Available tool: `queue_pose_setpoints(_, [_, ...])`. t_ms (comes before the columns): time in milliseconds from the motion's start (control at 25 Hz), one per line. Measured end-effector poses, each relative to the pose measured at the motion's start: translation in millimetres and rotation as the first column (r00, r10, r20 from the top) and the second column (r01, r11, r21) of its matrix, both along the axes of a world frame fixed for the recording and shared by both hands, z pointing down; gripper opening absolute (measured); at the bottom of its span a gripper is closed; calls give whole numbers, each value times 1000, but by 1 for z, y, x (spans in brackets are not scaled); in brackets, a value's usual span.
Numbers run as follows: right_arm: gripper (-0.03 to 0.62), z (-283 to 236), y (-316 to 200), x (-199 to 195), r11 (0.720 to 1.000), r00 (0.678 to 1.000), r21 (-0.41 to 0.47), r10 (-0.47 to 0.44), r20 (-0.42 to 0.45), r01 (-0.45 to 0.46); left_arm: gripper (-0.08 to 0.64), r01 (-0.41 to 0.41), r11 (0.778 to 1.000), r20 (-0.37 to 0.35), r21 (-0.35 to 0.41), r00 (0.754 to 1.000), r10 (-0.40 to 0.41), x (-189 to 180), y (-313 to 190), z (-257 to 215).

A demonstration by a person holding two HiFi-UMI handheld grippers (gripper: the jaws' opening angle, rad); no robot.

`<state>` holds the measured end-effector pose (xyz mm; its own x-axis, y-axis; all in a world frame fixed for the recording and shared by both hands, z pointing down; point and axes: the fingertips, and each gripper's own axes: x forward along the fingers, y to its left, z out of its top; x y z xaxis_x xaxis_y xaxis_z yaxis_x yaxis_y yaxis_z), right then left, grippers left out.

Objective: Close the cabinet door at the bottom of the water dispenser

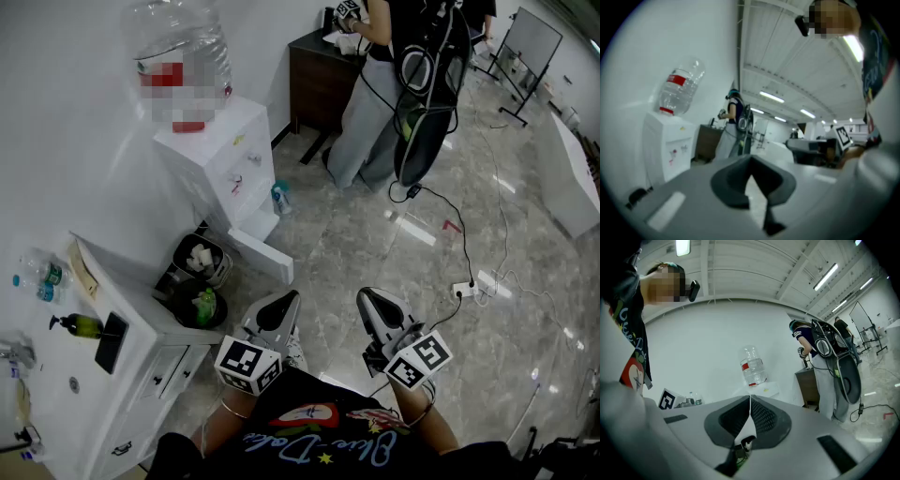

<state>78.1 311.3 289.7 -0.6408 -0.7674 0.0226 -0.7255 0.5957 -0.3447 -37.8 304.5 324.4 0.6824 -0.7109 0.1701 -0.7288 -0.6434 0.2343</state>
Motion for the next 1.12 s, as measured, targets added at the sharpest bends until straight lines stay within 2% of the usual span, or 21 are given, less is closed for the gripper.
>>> queue_pose_setpoints(120, [17, 9, -84, -15, 1000, 1000, -16, 8, 4, -7, -2, -30, 1000, 29, -6, 999, 30, -3, -73, 3])
queue_pose_setpoints(200, [17, 21, -137, -22, 998, 1000, -57, 19, -2, -19, -2, -26, 999, 30, -37, 999, 27, -9, -123, 10])
queue_pose_setpoints(280, [17, 33, -187, -27, 996, 999, -88, 33, -33, -35, -2, -12, 998, 25, -64, 1000, 14, -16, -170, 19])
queue_pose_setpoints(400, [17, 44, -257, -37, 995, 994, -81, 49, -94, -56, -2, 5, 997, 31, -73, 1000, -3, -27, -231, 33])
queue_pose_setpoints(480, [17, 53, -292, -48, 995, 991, -76, 56, -118, -65, -2, 17, 996, 48, -88, 999, -13, -35, -258, 47])
queue_pose_setpoints(600, [17, 83, -313, -66, 992, 988, -108, 46, -145, -62, -2, 66, 986, 62, -151, 996, -57, -51, -274, 83])
queue_pose_setpoints(720, [17, 140, -339, -81, 988, 986, -149, 24, -163, -49, -2, 160, 970, 71, -185, 986, -149, -75, -297, 134])
queue_pose_setpoints(840, [17, 204, -367, -99, 979, 981, -202, -7, -191, -32, -2, 222, 945, 137, -239, 971, -194, -99, -318, 208])
queue_pose_setpoints(1000, [17, 275, -385, -123, 969, 976, -247, -73, -203, 21, -2, 248, 911, 183, -329, 963, -196, -119, -323, 313])
queue_pose_setpoints(1120, [17, 323, -390, -131, 958, 974, -283, -100, -204, 39, -2, 244, 904, 223, -350, 959, -172, -121, -317, 374])
